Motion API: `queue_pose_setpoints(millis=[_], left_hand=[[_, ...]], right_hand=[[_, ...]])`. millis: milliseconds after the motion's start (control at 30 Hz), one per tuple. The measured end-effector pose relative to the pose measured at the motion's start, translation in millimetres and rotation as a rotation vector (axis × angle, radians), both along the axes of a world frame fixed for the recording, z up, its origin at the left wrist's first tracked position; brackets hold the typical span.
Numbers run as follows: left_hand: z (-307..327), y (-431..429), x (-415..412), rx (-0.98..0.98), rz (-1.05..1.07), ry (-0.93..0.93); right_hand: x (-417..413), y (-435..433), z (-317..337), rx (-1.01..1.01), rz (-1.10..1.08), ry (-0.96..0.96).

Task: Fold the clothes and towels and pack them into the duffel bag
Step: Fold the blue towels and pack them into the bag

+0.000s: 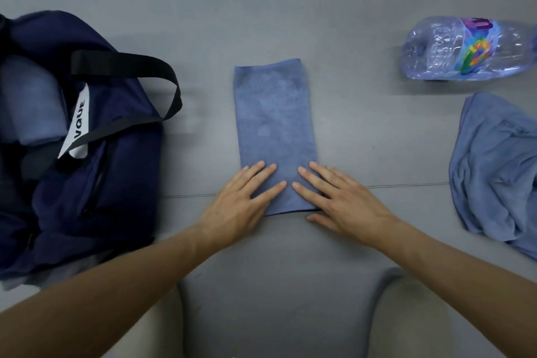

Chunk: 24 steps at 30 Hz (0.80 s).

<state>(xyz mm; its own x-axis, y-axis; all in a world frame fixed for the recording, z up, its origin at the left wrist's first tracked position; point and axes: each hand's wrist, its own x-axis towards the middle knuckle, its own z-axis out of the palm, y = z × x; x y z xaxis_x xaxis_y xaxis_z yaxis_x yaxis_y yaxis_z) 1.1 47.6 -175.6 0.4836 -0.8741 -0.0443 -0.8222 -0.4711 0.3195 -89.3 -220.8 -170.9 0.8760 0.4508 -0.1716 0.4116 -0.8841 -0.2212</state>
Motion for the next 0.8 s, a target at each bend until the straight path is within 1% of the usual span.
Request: queue_pose_setpoints(millis=[133,200,300,367,433,500,567,633,700,767,800], left_hand=[[-4.3,4.3,15.7,0.041,-0.068,-0.015],[-1.8,2.2,24.7,0.047,-0.083,-0.009],[5.2,-2.7,37.0,0.067,-0.060,0.020],[11.0,-6.9,37.3,0.091,-0.025,0.074],[15.6,-11.1,33.1,0.091,0.021,0.095],[19.1,-16.2,30.2,-0.002,0.089,0.064],[22.8,-21.0,31.3,-0.102,0.167,0.037],[30.2,-25.2,34.6,-0.119,0.236,0.071],[38.3,-26.3,39.3,-0.108,0.323,0.140],[42.9,-26.1,45.1,-0.078,0.404,0.202],[44.1,-26.5,48.2,-0.057,0.436,0.235]], right_hand=[[5.6,0.1,-2.1,0.064,-0.051,-0.101],[14.4,-0.2,-0.8,0.080,-0.039,-0.142],[37.3,1.4,8.5,0.069,-0.058,-0.174],[50.6,6.2,17.6,0.120,-0.140,-0.107],[59.3,12.3,27.6,0.205,-0.280,0.015],[64.7,16.3,33.3,0.280,-0.425,0.138],[69.0,15.2,36.5,0.308,-0.508,0.184],[72.3,12.6,40.2,0.293,-0.486,0.227],[73.6,10.5,46.0,0.223,-0.391,0.268],[72.5,11.0,47.9,0.176,-0.338,0.230],[71.4,12.2,47.5,0.192,-0.346,0.185]])
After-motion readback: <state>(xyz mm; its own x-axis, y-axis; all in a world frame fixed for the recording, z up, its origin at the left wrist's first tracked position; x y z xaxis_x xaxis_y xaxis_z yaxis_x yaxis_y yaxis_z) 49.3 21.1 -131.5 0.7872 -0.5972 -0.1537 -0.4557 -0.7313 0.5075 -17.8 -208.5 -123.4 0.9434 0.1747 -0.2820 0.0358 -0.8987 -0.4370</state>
